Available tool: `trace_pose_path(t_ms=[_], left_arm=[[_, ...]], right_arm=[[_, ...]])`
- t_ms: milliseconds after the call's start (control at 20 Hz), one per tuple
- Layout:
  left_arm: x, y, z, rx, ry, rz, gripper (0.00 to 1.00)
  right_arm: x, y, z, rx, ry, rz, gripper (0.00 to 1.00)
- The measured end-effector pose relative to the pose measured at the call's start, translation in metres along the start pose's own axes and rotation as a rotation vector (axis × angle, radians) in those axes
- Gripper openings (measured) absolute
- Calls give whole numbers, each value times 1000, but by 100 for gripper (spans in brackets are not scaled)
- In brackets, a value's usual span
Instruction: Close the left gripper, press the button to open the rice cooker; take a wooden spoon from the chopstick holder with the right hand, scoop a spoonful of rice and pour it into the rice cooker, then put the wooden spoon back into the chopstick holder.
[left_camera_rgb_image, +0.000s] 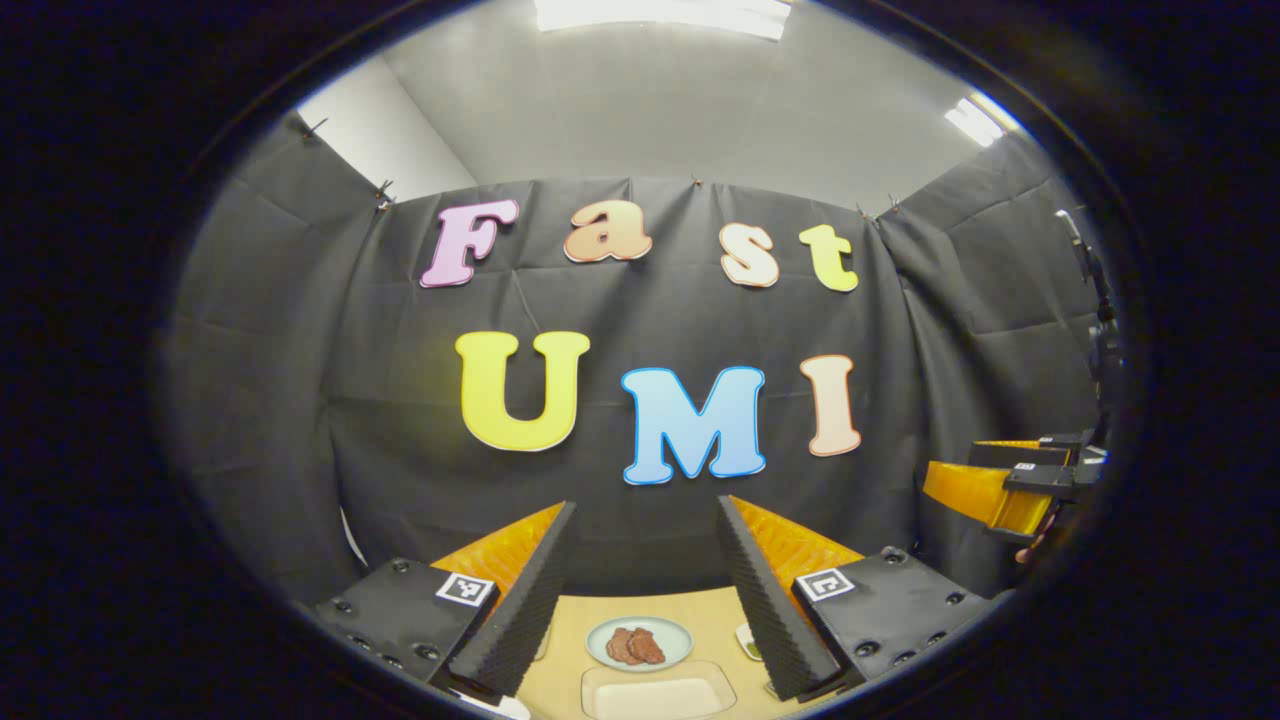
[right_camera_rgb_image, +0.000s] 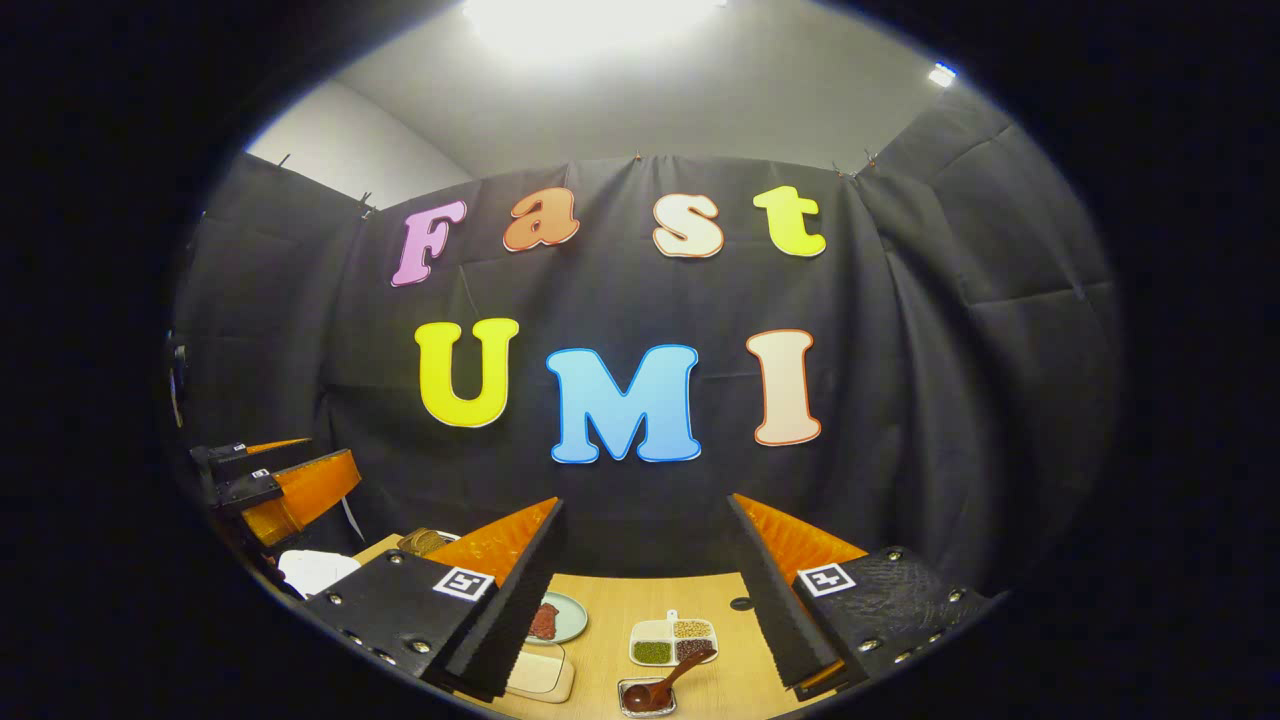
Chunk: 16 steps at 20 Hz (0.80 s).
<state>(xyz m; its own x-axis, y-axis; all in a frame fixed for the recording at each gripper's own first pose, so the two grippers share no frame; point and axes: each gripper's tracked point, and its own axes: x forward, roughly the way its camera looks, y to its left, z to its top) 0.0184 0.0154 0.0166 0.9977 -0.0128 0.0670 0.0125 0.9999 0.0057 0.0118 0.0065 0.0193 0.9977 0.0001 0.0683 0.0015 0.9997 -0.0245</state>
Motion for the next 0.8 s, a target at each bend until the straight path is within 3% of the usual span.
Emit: trace_pose_path(t_ms=[50,100,150,250,550,750,800], left_arm=[[1,0,-3,1,0,2,91],[0,0,-5,-1,5,1,97],[-2,2,-6,1,5,4,94],[-7,11,-10,1,11,18,97],[-19,58,-41,-15,62,93,97],[-27,98,-73,-16,132,154,82],[-30,106,-81,-13,146,165,67]], right_arm=[[-1,0,-3,8,8,3,95],[-2,-1,-6,9,15,-4,95],[-4,-5,-9,10,17,-19,95],[-9,-4,-20,31,41,-26,95],[-14,3,-38,35,76,-8,95],[-13,14,-42,27,84,12,95],[-12,18,-44,27,86,21,95]])
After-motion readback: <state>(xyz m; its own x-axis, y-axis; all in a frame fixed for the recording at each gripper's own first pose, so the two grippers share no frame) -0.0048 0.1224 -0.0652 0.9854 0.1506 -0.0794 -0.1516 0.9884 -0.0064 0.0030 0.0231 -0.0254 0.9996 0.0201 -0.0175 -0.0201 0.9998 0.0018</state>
